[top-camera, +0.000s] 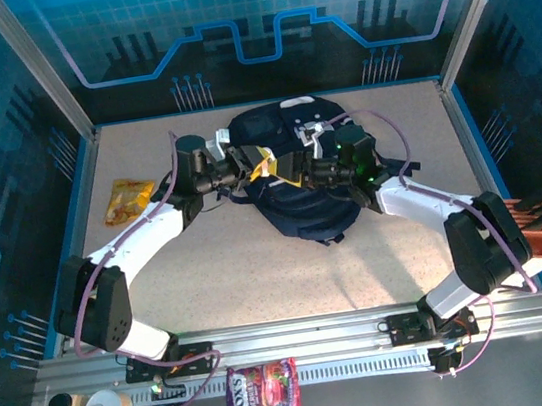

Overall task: Pack the student bag
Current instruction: Pass the loose stationery.

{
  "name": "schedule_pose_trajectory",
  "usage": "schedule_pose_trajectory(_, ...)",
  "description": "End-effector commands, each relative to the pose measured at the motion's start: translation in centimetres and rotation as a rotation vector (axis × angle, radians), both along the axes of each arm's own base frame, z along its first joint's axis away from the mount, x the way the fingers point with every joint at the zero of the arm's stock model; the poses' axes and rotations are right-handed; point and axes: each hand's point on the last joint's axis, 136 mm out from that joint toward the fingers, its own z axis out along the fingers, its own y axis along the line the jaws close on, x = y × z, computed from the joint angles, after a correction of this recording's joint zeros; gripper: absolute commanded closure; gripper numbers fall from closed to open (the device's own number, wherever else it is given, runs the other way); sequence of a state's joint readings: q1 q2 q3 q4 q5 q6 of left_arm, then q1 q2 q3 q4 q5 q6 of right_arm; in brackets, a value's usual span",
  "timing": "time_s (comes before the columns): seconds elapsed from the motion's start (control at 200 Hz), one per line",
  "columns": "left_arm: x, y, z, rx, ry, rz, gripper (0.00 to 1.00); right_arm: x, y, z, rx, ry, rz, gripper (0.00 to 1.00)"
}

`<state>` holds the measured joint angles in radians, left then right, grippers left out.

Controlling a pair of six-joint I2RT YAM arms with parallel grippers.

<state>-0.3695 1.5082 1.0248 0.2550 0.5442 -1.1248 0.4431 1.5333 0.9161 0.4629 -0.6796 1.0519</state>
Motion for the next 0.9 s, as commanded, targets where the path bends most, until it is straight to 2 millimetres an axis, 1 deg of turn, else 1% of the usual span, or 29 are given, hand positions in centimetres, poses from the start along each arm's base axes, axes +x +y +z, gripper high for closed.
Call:
schedule_pose_trajectory(0.0, -0.2, -0.8, 1.6, -0.089, -0.019, -0.042, 0.75, 0.2, 0.1, 2.6, 0.118, -0.016, 0.024, 0.34)
schedule_pose_trajectory(0.05, -0.2, -0.9, 1.6, -0.098, -0.017, -0.045, 0.75, 0.4, 0.0, 3.1, 0.144, -0.012, 0.018, 0.35)
schedule_pose_trajectory(0.16, -0.2, -1.0, 1.8, -0.120, -0.025, -0.051, 0.74, 0.9, -0.4, 3.3, 0.183, 0.019, 0.003, 0.39)
schedule_pose_trajectory(0.37, -0.2, -1.1, 1.9, -0.138, -0.031, -0.053, 0.73, 1.5, -0.6, 3.7, 0.245, 0.048, -0.010, 0.55)
schedule_pose_trajectory(0.445, -0.1, -1.1, 1.8, -0.140, -0.030, -0.053, 0.73, 1.7, -0.7, 3.5, 0.242, 0.058, -0.014, 0.62)
schedule_pose_trajectory(0.52, -0.2, -1.0, 1.7, -0.137, -0.030, -0.054, 0.70, 1.8, -0.8, 3.3, 0.238, 0.065, -0.021, 0.67)
schedule_pose_trajectory(0.555, -0.1, -1.0, 1.6, -0.133, -0.028, -0.052, 0.68, 1.9, -0.9, 3.3, 0.236, 0.065, -0.025, 0.70)
schedule_pose_trajectory(0.585, -0.1, -1.0, 1.5, -0.129, -0.028, -0.051, 0.63, 2.0, -1.1, 3.3, 0.234, 0.062, -0.030, 0.72)
schedule_pose_trajectory(0.615, -0.1, -0.9, 1.3, -0.122, -0.026, -0.048, 0.57, 2.0, -1.2, 3.2, 0.228, 0.061, -0.035, 0.73)
schedule_pose_trajectory(0.625, -0.1, -0.9, 1.3, -0.120, -0.027, -0.047, 0.55, 1.8, -1.3, 2.4, 0.219, 0.078, -0.037, 0.73)
schedule_pose_trajectory(0.64, -0.1, -0.8, 1.2, -0.115, -0.026, -0.046, 0.52, 1.8, -1.4, 2.1, 0.212, 0.083, -0.041, 0.74)
schedule_pose_trajectory(0.705, 0.0, -0.5, 0.7, -0.082, -0.029, -0.035, 0.39, 1.9, -2.1, 1.7, 0.190, 0.083, -0.062, 0.75)
schedule_pose_trajectory(0.82, 0.0, 0.2, -0.1, 0.025, -0.065, -0.016, 0.29, 1.9, -3.6, 0.7, 0.126, 0.087, -0.107, 0.75)
schedule_pose_trajectory(0.895, 0.1, 1.0, -1.0, 0.127, -0.081, 0.002, 0.23, 2.0, -5.3, -0.3, 0.073, 0.093, -0.150, 0.75)
